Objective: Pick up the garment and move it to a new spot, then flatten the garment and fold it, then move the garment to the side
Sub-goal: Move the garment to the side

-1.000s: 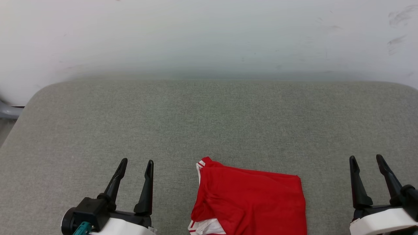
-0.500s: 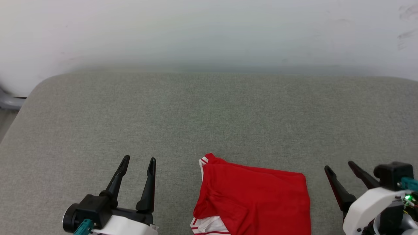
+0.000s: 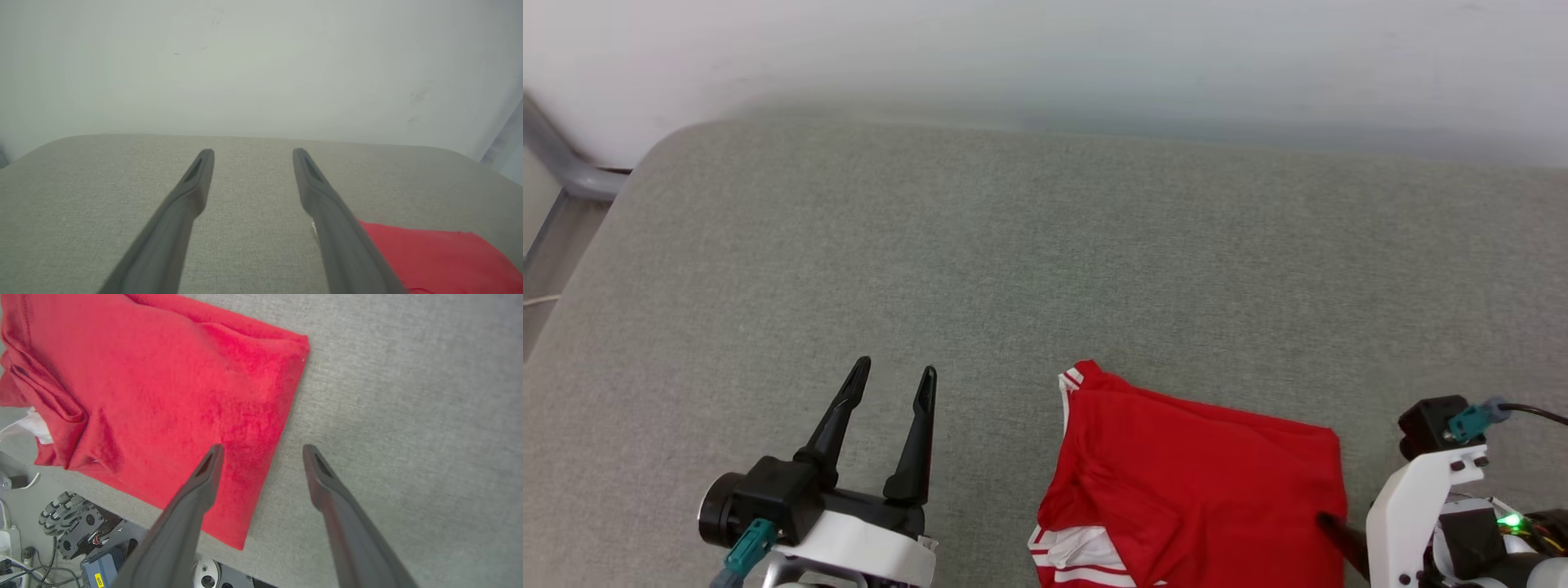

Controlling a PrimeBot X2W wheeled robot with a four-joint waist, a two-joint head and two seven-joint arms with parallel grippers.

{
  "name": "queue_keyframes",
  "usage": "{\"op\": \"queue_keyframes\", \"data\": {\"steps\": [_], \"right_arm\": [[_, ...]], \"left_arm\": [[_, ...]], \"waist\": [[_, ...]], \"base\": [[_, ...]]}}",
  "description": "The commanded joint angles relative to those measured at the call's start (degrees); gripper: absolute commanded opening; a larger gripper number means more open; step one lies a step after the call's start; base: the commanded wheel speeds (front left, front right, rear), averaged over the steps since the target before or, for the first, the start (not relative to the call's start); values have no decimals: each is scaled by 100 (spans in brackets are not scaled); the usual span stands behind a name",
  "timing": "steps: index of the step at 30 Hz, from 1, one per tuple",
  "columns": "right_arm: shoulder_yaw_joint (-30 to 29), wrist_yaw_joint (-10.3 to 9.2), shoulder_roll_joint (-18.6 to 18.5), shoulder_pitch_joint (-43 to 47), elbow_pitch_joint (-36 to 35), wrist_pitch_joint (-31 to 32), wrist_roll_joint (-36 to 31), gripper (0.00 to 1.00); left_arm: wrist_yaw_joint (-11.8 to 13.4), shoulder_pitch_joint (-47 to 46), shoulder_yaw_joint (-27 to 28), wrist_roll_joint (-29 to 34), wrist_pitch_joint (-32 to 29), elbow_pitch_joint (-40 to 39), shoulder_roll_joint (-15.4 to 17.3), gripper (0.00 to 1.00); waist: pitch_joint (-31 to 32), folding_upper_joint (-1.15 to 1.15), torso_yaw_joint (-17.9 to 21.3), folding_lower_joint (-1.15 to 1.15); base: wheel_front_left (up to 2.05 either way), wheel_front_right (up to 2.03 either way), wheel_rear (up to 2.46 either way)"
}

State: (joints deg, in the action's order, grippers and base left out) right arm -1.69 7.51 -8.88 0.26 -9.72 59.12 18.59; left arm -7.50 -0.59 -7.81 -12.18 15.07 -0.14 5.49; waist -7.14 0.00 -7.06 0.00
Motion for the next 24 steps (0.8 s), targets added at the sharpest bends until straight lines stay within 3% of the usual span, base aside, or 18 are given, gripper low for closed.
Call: {"op": "queue_keyframes", "data": {"steps": [1, 5, 15, 17, 18, 24], "right_arm": [[-12, -5, 8, -108, 76, -8, -63, 100], [56, -5, 183, -206, 363, -45, -48, 100], [497, -3, 227, -277, 1385, -238, -95, 100], [657, -1, 175, -277, 1575, -312, -120, 20], [739, 3, 126, -286, 1642, -363, -115, 0], [881, -8, -210, -536, 1770, -826, -113, 0]], "left_arm": [[3, -102, -16, 31, 12, 10, 24, 100], [3, -191, -40, 26, 12, 19, 26, 100], [3, -350, -89, 48, 12, 42, -4, 100], [3, -354, -86, 56, 12, 52, -10, 100], [3, -353, -86, 61, 12, 60, -12, 100], [3, -281, -50, 90, 12, 53, -19, 100]], "waist": [[-92, 0, -89, 0], [-207, 0, -194, 0], [-379, 0, -368, 0], [-379, 0, -380, 0], [-374, 0, -383, 0], [-262, 0, -295, 0]], "base": [[0, 0, 0], [0, 0, 0], [0, 0, 0], [0, 0, 0], [0, 0, 0], [0, 0, 0]]}}
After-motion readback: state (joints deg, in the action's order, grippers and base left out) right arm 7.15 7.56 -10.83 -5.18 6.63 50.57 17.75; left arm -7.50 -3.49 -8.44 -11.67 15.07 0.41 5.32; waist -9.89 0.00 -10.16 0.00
